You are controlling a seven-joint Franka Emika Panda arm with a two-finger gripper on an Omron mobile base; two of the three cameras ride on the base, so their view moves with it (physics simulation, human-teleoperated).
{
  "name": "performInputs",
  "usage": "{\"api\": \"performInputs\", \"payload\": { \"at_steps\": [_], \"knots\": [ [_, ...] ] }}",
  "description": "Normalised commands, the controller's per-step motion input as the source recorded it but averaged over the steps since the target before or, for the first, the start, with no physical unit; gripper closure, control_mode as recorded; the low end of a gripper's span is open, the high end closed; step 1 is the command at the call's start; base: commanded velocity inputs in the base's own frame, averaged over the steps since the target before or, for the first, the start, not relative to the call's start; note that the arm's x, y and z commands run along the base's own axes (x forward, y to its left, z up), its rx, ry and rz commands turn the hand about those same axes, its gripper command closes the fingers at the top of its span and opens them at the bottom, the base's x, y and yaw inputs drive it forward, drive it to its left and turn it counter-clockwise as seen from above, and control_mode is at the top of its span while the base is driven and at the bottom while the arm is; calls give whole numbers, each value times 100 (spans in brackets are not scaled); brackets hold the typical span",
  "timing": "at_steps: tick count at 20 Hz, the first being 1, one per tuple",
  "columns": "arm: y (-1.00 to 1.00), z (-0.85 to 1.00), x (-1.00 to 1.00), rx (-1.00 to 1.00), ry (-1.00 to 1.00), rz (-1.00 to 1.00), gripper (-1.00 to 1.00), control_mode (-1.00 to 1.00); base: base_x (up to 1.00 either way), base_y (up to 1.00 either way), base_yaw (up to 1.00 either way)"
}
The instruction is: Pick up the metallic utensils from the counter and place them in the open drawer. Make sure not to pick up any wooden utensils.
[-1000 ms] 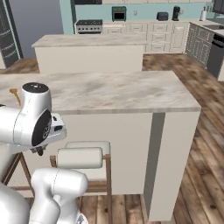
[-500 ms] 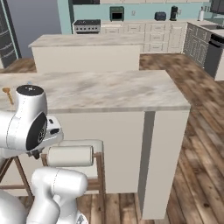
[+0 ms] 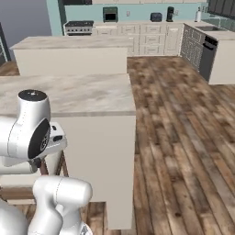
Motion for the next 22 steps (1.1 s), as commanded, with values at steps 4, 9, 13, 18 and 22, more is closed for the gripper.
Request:
{"api": "performInputs", "payload": {
  "at_steps": [4, 9, 13, 18, 22],
  "knots": [
    [0, 0, 0, 0, 0, 0, 100, 100, 2, -100, -3],
    [0, 0, 0, 0, 0, 0, 100, 100, 35, -100, 12],
    [0, 0, 0, 0, 0, 0, 100, 100, 2, -100, 19],
    [0, 0, 0, 0, 0, 0, 100, 100, 52, -100, 23],
    [0, 0, 0, 0, 0, 0, 100, 100, 73, -100, 45]
  ]
}}
